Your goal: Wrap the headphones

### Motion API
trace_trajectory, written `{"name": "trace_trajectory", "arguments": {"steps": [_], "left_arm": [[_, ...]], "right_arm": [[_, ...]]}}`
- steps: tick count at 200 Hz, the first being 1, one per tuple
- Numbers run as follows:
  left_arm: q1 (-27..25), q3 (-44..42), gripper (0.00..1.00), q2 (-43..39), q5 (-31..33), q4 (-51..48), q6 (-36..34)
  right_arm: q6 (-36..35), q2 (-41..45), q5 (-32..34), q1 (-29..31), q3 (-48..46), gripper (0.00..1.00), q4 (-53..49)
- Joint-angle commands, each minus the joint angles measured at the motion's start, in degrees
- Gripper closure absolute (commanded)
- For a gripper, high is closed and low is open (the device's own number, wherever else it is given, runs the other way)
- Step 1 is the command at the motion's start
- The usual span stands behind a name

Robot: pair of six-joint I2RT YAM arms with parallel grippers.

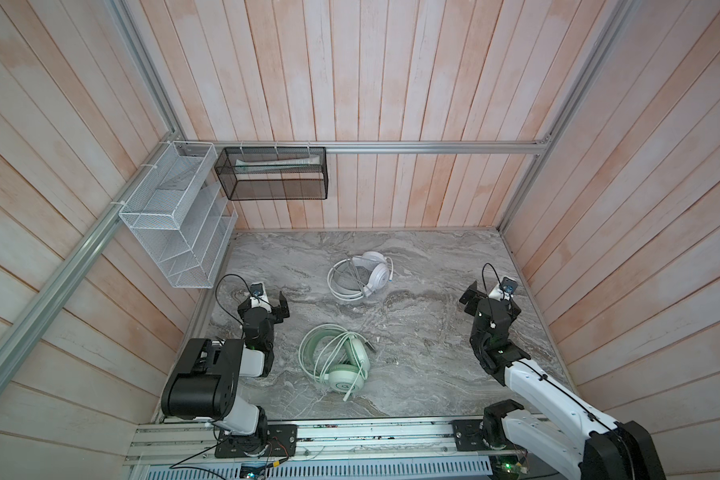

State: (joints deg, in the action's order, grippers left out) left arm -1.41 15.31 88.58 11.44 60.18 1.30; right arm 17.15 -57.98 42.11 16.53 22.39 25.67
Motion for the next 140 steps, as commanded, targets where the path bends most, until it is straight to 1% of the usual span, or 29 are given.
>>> {"name": "trace_trajectory", "arguments": {"steps": [1, 9, 22, 47, 55, 68, 81, 88, 95, 140], "left_arm": [[0.3, 0.6, 0.01, 0.4, -1.7, 5.9, 0.5], [0.3, 0.5, 0.02, 0.2, -1.5, 5.4, 0.7], [0.3, 0.7, 0.02, -0.3, -1.8, 4.4, 0.8], [0.3, 0.6, 0.01, -0.2, -1.7, 4.8, 0.8], [0.3, 0.6, 0.01, -0.2, -1.7, 4.8, 0.8], [0.3, 0.6, 0.01, -0.2, -1.7, 4.8, 0.8], [0.3, 0.6, 0.02, -0.2, -1.7, 4.8, 0.8], [0.4, 0.7, 0.01, -0.2, -1.8, 4.8, 0.8], [0.4, 0.6, 0.01, -0.2, -1.7, 4.8, 0.8], [0.3, 0.6, 0.01, -0.2, -1.7, 4.9, 0.8]], "right_arm": [[-4.6, -5.7, -1.9, -2.7, -0.9, 0.02, 10.7], [-6.5, -8.8, -4.3, -4.1, -0.9, 0.01, 12.4], [-4.9, -13.2, -6.2, -6.8, 0.4, 0.02, 12.0], [-9.1, -16.6, -7.0, -7.7, -4.7, 0.02, 25.7], [-8.8, -17.6, -7.6, -7.7, -5.8, 0.02, 28.7], [-10.4, -20.0, -10.0, -7.8, -6.4, 0.02, 31.3], [-11.0, -22.0, -9.6, -7.8, -7.0, 0.02, 34.7], [-10.6, -22.1, -10.3, -7.8, -6.3, 0.02, 32.5], [-11.6, -22.7, -10.4, -7.8, -6.2, 0.02, 33.9], [-13.1, -23.3, -13.8, -7.8, -5.4, 0.02, 33.1]]}}
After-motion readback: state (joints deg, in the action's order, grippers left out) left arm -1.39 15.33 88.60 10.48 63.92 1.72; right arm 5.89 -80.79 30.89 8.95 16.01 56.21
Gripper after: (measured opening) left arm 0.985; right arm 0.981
